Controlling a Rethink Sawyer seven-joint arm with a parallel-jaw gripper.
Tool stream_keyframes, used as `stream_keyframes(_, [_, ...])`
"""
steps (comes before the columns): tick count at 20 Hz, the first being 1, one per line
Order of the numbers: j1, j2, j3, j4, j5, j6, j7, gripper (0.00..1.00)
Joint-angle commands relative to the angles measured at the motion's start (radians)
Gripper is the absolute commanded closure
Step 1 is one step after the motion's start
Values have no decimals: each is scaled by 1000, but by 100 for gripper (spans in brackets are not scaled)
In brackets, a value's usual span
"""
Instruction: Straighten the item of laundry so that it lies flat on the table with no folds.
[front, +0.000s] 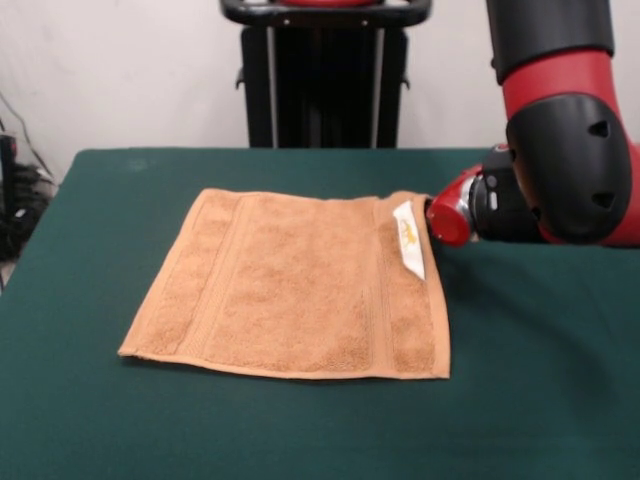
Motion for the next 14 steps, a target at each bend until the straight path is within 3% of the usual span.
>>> stream_keyframes(1, [9, 10, 119, 108, 32, -6, -42, 100])
stream_keyframes(14, [19, -37, 139, 183, 50, -25, -12, 100])
